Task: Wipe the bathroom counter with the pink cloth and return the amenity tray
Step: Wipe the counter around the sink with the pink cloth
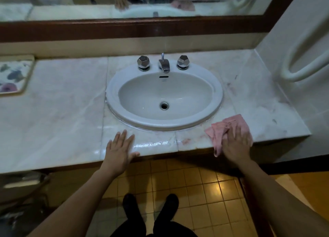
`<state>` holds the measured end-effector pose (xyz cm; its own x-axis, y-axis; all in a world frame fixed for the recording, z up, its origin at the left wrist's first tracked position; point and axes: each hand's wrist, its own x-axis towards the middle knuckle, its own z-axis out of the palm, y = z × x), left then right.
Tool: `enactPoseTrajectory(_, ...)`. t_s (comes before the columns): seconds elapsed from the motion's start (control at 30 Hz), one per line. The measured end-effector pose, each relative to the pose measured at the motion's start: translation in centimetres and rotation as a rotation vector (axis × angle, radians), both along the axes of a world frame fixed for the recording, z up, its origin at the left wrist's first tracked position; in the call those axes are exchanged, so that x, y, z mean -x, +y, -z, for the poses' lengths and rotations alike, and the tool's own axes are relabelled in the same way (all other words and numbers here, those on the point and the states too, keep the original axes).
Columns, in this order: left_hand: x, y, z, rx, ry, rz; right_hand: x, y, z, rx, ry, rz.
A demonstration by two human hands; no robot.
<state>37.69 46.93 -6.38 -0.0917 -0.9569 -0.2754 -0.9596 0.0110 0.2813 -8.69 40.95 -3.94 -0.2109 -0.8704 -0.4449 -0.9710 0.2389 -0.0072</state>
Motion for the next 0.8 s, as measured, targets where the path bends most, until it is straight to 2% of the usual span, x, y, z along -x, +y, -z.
enactPoseTrajectory(0.1, 0.3, 0.0, -0.4, -0.007, -0.004, -0.003, -7.4, 1.6, 0.0, 0.068, -0.064, -0.186)
enactPoseTrajectory(0.2, 0.0, -0.3, -1.1, -0.029, 0.073, -0.030, -14.7, 3.6, 0.2, 0.096, -0.142, -0.336)
enactPoseTrajectory(0.33, -2.5, 1.6, -2.5, 0.127, 0.188, -0.221, -24.8, 6.8, -0.1, 0.063, -0.286, -0.642)
enactPoseTrajectory(0.43, -6.4, 4.3, -2.8, 0.148, 0.147, -0.434, -32.7, 6.1, 0.2, 0.063, -0.398, -0.792)
enactPoseTrajectory(0.53, -11.2, 6.8, -2.6, 0.139, 0.008, -0.518, -40.3, 3.2, 0.7, 0.060, -0.407, -0.914)
enactPoseTrajectory(0.67, -15.8, 9.8, -1.3, -0.030, -0.084, -0.402, -47.1, -2.9, 0.5, 0.031, -0.377, -0.922)
enactPoseTrajectory(0.8, -17.2, 10.1, -1.1, -0.023, -0.026, -0.373, -48.9, -7.2, -0.4, 0.020, -0.311, -0.861)
